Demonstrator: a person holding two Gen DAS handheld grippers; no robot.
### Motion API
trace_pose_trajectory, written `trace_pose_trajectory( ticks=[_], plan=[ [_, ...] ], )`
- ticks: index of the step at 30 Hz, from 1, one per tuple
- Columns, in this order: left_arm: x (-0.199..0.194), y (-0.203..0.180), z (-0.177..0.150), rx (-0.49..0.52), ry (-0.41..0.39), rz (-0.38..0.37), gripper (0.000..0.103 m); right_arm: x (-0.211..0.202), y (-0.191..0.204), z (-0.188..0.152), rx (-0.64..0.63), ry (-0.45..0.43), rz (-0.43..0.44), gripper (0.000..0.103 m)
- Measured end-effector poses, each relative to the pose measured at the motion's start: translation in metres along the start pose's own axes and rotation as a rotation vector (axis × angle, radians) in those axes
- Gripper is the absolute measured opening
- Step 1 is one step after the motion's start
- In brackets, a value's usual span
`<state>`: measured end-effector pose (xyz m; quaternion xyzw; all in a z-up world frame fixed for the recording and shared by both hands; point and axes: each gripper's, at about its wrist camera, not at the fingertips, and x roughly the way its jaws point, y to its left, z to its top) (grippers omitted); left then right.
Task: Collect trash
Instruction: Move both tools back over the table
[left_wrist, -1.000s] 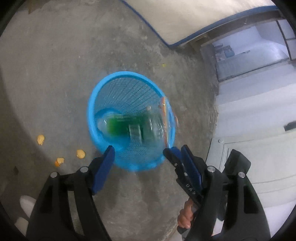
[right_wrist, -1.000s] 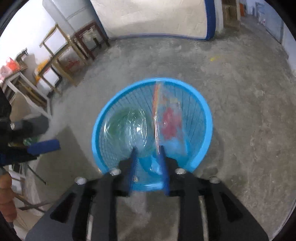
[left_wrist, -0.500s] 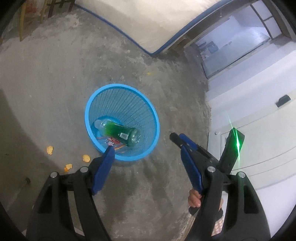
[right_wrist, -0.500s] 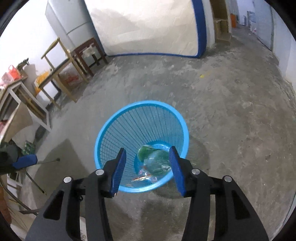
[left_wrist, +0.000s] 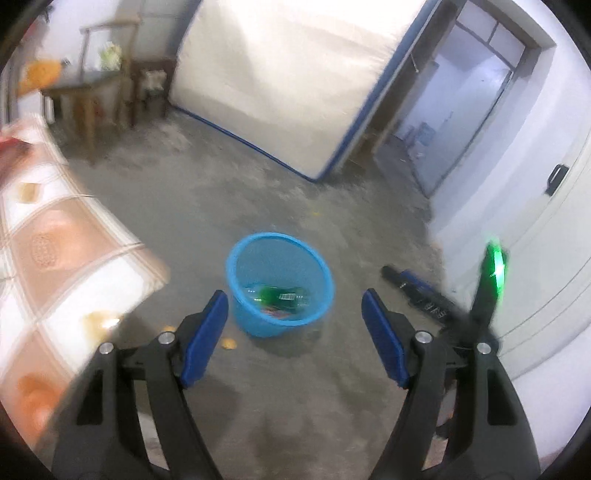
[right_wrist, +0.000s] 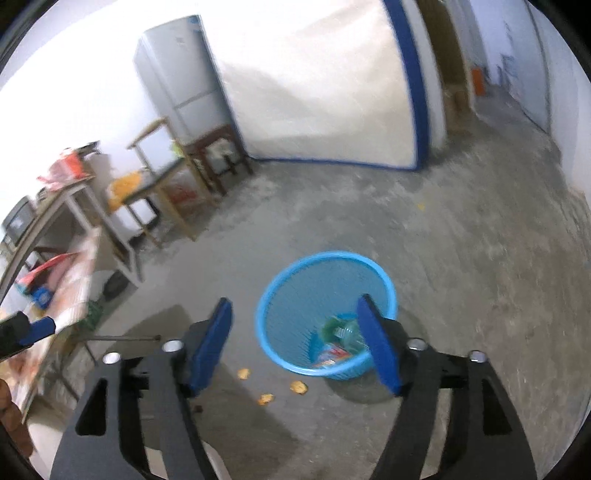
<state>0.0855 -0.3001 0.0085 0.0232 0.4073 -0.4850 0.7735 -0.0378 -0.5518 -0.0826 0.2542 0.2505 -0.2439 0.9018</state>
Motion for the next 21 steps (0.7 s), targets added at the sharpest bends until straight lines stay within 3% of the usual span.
trace_pose_trajectory(
  ticks=[3, 8, 12, 17, 21],
  plan=[
    [-0.039, 0.013, -0.015, -0.035, -0.028, 0.038, 0.085, -0.012, 0.041, 0.007, -0.085, -0.021, 0.015, 0.087],
    [-0.105, 0.046, -0.037, -0.094, -0.105, 0.102, 0.09, -0.006, 0.136, 0.01, -0.266, 0.05, -0.002, 0.097],
    [-0.156, 0.078, -0.057, -0.132, -0.206, 0.186, 0.095, -0.003, 0.211, 0.004, -0.383, 0.084, 0.106, 0.097],
    [-0.218, 0.124, -0.081, -0.207, -0.315, 0.299, 0.095, -0.004, 0.304, -0.013, -0.563, 0.093, 0.141, 0.097],
    [-0.266, 0.166, -0.109, -0.31, -0.42, 0.349, 0.095, -0.017, 0.377, -0.033, -0.727, 0.046, 0.278, 0.097]
  ],
)
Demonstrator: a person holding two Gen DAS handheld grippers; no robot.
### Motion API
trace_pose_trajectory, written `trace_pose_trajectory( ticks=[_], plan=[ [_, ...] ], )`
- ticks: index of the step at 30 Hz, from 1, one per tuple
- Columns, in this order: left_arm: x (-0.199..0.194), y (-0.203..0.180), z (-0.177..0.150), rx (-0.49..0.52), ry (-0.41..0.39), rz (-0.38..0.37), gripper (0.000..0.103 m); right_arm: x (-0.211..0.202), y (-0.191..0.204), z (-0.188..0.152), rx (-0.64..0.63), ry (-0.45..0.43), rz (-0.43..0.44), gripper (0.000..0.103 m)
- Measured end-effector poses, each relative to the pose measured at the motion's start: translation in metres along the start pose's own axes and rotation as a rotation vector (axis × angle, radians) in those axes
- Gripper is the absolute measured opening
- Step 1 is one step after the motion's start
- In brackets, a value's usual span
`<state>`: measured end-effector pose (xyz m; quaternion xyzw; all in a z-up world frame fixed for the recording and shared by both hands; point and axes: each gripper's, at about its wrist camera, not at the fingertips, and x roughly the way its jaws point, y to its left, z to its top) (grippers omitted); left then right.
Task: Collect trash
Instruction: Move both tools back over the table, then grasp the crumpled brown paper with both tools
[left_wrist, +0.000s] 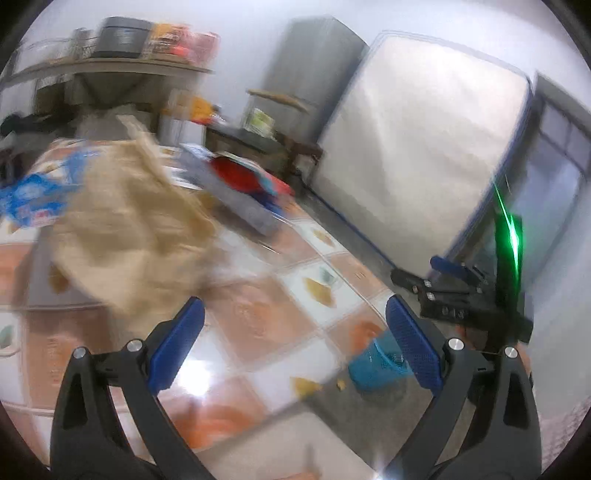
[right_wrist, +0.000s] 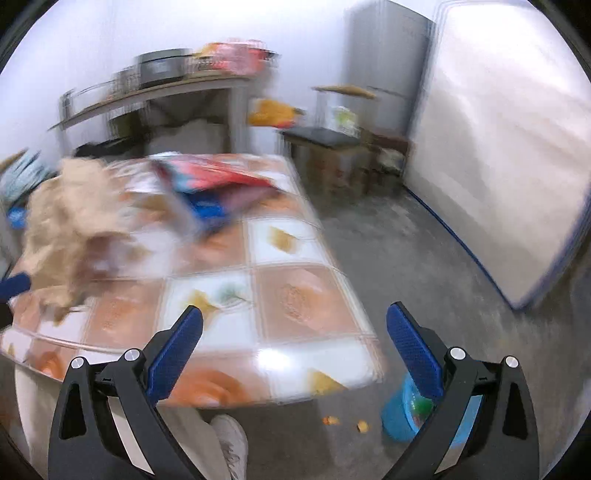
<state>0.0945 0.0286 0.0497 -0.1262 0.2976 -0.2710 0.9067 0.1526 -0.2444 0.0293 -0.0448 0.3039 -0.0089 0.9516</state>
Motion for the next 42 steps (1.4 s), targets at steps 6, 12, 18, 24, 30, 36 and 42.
trace_pose_trajectory(
  ticks=[6, 12, 18, 24, 30, 36, 42],
  plan=[
    [-0.022, 0.059, 0.006, -0.098, -0.104, 0.14, 0.095, -0.002, 0.059, 0.038, -0.065, -0.103, 0.292, 0.097],
    [-0.01, 0.086, 0.003, -0.102, -0.089, 0.207, 0.095, 0.036, 0.095, 0.081, 0.004, -0.005, 0.636, 0.097],
    [0.015, 0.112, 0.014, -0.198, -0.073, 0.189, 0.064, 0.077, 0.139, 0.102, -0.027, 0.117, 0.726, 0.071],
    [0.024, 0.124, 0.01, -0.255, -0.052, 0.109, 0.019, 0.086, 0.149, 0.095, -0.072, 0.149, 0.723, 0.014],
    [0.017, 0.115, 0.003, -0.233, -0.081, 0.002, 0.0, 0.073, 0.144, 0.094, -0.065, 0.106, 0.742, 0.004],
    [-0.015, 0.096, 0.001, -0.176, -0.121, -0.098, 0.0, 0.035, 0.134, 0.09, -0.04, 0.065, 0.83, 0.004],
    [-0.058, 0.095, -0.008, -0.175, -0.113, -0.119, 0.0, 0.036, 0.143, 0.05, 0.06, 0.234, 1.032, 0.004]
  ],
)
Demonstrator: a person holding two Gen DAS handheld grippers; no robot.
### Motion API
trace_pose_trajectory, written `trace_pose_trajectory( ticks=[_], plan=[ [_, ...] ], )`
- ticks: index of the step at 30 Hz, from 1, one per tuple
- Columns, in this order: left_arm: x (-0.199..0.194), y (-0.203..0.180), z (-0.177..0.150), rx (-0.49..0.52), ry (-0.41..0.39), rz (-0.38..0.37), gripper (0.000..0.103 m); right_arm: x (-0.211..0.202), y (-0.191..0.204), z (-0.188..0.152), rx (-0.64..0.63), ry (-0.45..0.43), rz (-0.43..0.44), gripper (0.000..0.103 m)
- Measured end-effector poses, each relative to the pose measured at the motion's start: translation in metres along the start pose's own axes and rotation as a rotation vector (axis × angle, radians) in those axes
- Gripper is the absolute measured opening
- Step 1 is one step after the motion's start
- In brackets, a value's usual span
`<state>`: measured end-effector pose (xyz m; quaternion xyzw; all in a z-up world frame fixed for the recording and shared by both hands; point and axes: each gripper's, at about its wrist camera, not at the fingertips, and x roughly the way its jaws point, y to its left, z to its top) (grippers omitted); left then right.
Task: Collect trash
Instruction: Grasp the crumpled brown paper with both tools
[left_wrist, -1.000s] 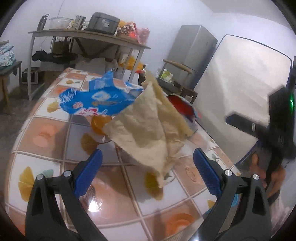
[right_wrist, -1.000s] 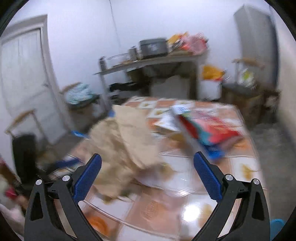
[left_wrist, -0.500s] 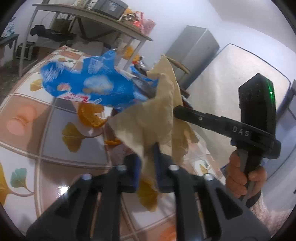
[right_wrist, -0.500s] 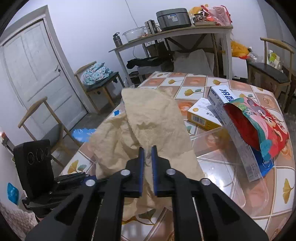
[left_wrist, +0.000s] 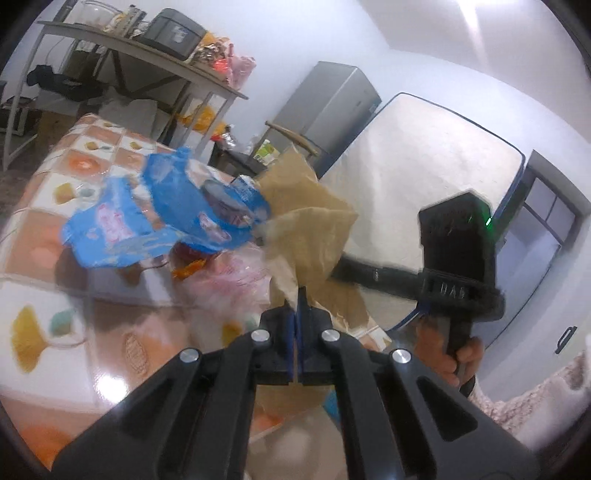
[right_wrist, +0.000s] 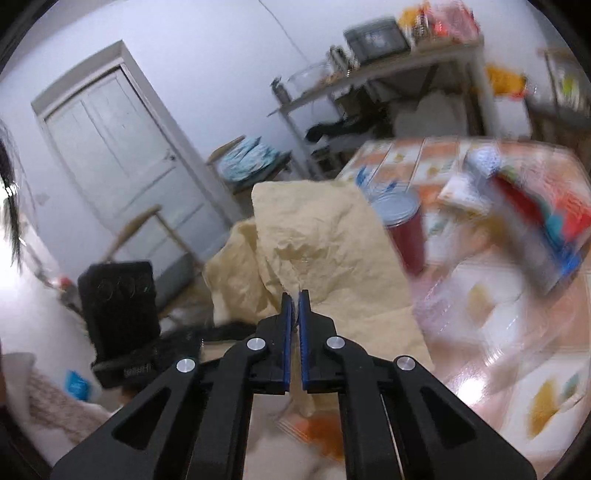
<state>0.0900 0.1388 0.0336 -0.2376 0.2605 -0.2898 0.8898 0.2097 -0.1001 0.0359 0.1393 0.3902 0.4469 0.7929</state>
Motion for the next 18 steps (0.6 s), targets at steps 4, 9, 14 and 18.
trace_pose_trajectory(
  ticks=[4, 9, 14, 18],
  plan=[
    [-0.005, 0.014, 0.0, -0.043, 0.03, 0.063, 0.0, 0.031, -0.022, -0.026, 0.108, 0.095, 0.035, 0.004],
    [0.013, 0.029, 0.0, -0.107, 0.082, 0.054, 0.0, 0.052, -0.036, -0.046, 0.164, 0.162, 0.054, 0.004],
    [0.047, 0.021, 0.002, -0.058, 0.146, 0.047, 0.0, 0.047, -0.036, -0.056, 0.12, 0.164, 0.008, 0.006],
    [0.073, 0.024, -0.005, -0.044, 0.222, 0.074, 0.0, 0.028, -0.035, -0.064, 0.071, 0.159, -0.024, 0.031]
  ],
)
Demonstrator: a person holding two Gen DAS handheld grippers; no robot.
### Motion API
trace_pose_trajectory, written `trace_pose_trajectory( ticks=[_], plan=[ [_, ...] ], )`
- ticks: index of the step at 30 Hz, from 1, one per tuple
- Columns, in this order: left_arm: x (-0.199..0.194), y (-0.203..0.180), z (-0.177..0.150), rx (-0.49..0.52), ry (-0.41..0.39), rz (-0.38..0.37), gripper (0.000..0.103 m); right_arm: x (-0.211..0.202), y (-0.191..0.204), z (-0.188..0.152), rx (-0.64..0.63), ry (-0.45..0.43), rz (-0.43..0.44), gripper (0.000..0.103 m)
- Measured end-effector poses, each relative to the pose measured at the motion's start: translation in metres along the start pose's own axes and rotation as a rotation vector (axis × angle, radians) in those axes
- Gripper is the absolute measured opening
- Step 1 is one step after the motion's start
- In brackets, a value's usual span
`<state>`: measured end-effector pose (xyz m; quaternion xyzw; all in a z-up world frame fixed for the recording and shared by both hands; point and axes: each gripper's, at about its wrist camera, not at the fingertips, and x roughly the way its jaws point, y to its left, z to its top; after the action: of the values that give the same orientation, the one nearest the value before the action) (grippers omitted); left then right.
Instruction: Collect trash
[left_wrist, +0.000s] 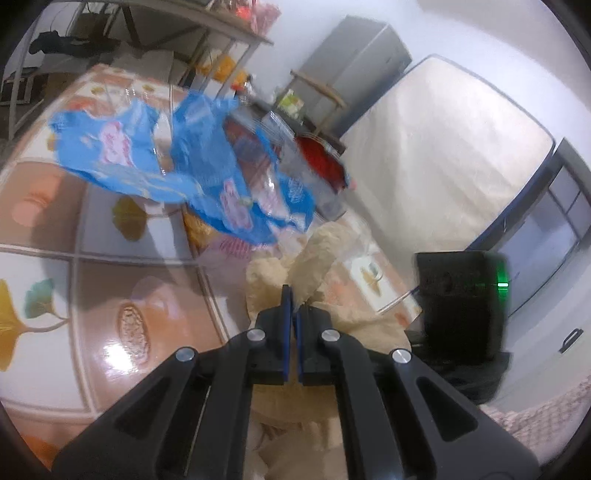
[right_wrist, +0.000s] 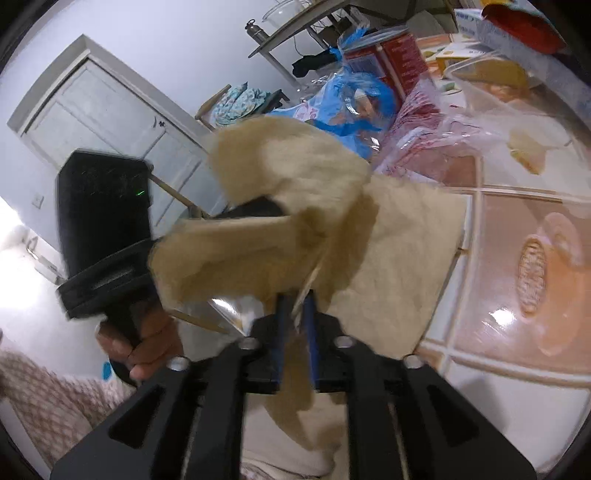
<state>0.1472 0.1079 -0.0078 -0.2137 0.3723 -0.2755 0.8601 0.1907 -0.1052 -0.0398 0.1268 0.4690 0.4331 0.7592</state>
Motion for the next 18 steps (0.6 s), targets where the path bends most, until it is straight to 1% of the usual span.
trace_pose_trajectory(
  ticks=[1, 4, 7, 9, 10, 11, 12, 13, 14, 15, 16, 18],
  plan=[
    [0.004, 0.001, -0.001, -0.001, 0.013, 0.005, 0.0, -0.008, 0.0, -0.004, -0.015, -0.008, -0.015, 0.043],
    [0.018, 0.002, -0.003, 0.006, 0.061, 0.016, 0.0, -0.032, -0.001, -0.011, -0.028, -0.04, -0.029, 0.044],
    [0.03, -0.001, -0.007, 0.033, 0.097, 0.036, 0.0, -0.066, -0.012, -0.011, -0.001, -0.136, -0.039, 0.044],
    [0.037, -0.005, -0.011, 0.065, 0.125, 0.053, 0.0, -0.074, -0.018, -0.007, 0.03, -0.175, -0.047, 0.044],
    [0.039, -0.007, -0.015, 0.079, 0.134, 0.058, 0.0, -0.077, -0.022, -0.005, 0.042, -0.191, -0.052, 0.043],
    [0.041, -0.01, -0.017, 0.104, 0.144, 0.069, 0.003, -0.076, -0.022, -0.003, 0.048, -0.199, -0.052, 0.036],
    [0.043, -0.011, -0.015, 0.118, 0.149, 0.071, 0.006, -0.073, -0.023, 0.001, 0.055, -0.205, -0.045, 0.033],
    [0.045, -0.014, -0.017, 0.142, 0.158, 0.072, 0.008, -0.07, -0.023, 0.007, 0.056, -0.206, -0.036, 0.027],
    [0.045, -0.016, -0.017, 0.159, 0.16, 0.07, 0.014, -0.066, -0.02, 0.01, 0.054, -0.205, -0.033, 0.021],
    [0.046, -0.017, -0.016, 0.17, 0.161, 0.066, 0.02, -0.059, -0.018, 0.016, 0.049, -0.197, -0.028, 0.019],
    [0.047, -0.019, -0.018, 0.183, 0.163, 0.063, 0.023, -0.052, -0.015, 0.023, 0.043, -0.188, -0.023, 0.015],
    [0.049, -0.023, -0.021, 0.22, 0.164, 0.063, 0.031, -0.04, -0.011, 0.025, 0.014, -0.167, -0.018, 0.013]
  ],
)
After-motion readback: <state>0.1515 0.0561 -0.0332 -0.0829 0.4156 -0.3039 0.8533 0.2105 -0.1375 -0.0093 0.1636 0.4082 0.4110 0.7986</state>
